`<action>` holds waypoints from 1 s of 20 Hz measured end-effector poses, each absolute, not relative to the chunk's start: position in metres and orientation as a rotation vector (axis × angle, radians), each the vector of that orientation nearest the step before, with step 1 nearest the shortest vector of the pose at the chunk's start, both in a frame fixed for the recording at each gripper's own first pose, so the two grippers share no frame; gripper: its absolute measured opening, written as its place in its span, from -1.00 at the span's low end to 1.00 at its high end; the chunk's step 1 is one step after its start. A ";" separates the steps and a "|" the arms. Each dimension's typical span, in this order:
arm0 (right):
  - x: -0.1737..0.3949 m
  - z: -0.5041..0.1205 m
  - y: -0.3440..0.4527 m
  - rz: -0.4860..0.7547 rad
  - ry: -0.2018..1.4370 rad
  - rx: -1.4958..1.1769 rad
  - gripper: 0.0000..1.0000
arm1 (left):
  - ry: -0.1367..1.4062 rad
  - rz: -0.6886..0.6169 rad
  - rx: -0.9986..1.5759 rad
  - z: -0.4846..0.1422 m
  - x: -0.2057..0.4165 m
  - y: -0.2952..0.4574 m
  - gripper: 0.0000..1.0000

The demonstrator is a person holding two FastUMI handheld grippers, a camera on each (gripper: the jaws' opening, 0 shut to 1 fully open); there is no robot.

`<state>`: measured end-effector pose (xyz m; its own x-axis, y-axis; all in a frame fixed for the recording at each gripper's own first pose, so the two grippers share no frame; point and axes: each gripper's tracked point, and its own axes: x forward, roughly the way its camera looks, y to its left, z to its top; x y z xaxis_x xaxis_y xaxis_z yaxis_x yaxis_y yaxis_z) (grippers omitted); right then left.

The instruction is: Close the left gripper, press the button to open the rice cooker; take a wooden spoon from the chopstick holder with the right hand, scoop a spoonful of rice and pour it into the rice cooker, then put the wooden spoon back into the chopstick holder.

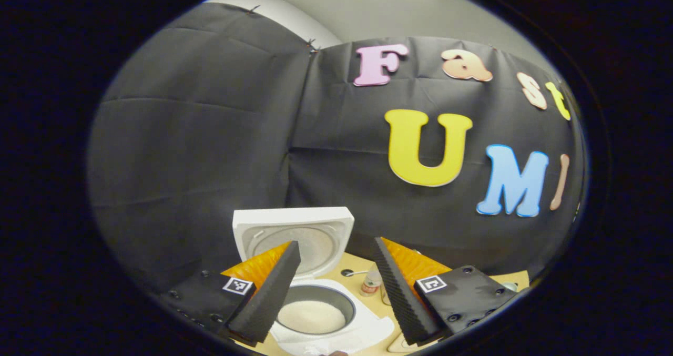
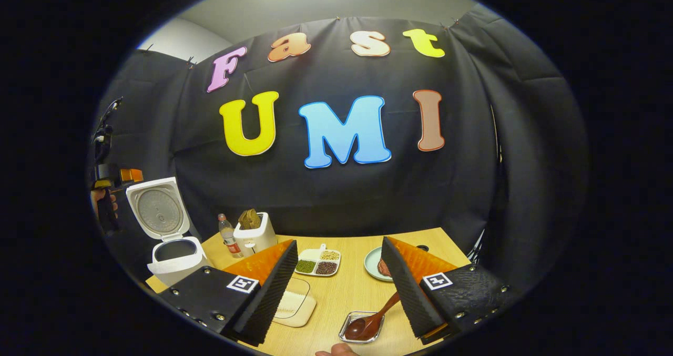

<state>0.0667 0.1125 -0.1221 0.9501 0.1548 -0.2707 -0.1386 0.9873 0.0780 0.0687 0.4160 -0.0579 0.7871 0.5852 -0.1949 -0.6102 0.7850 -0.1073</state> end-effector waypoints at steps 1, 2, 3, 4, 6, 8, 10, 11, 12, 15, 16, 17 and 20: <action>0.070 -0.123 0.116 0.155 0.284 0.058 0.95 | 0.154 0.685 -0.160 -0.056 0.074 0.429 1.00; 0.073 -0.124 0.119 0.160 0.289 0.055 0.95 | 0.158 0.720 -0.153 -0.057 0.081 0.441 0.94; 0.076 -0.126 0.121 0.165 0.293 0.049 0.95 | 0.164 0.749 -0.152 -0.059 0.088 0.452 1.00; 0.078 -0.126 0.124 0.171 0.298 0.043 0.95 | 0.164 0.774 -0.162 -0.058 0.097 0.463 0.94; 0.082 -0.128 0.127 0.175 0.304 0.035 0.95 | 0.170 0.826 -0.186 -0.060 0.115 0.486 0.94; 0.083 -0.130 0.126 0.172 0.312 0.027 0.95 | 0.180 0.889 -0.183 -0.059 0.128 0.511 0.94; 0.083 -0.132 0.121 0.160 0.318 0.022 0.95 | 0.189 0.928 -0.138 -0.055 0.141 0.532 1.00; 0.082 -0.134 0.119 0.155 0.321 0.022 0.95 | 0.201 0.941 -0.117 -0.055 0.148 0.542 1.00; 0.081 -0.134 0.117 0.147 0.326 0.019 0.95 | 0.214 0.945 -0.107 -0.059 0.155 0.552 0.94; 0.082 -0.134 0.106 0.125 0.325 0.011 0.95 | 0.260 0.977 -0.134 -0.076 0.168 0.578 0.94; 0.082 -0.133 0.104 0.119 0.325 0.006 0.96 | 0.266 0.989 -0.139 -0.078 0.171 0.586 0.89; 0.082 -0.132 0.101 0.113 0.327 0.002 0.96 | 0.276 1.001 -0.130 -0.081 0.173 0.593 1.00; 0.087 -0.128 0.097 0.100 0.321 -0.006 0.95 | 0.356 0.988 -0.159 -0.109 0.184 0.597 0.94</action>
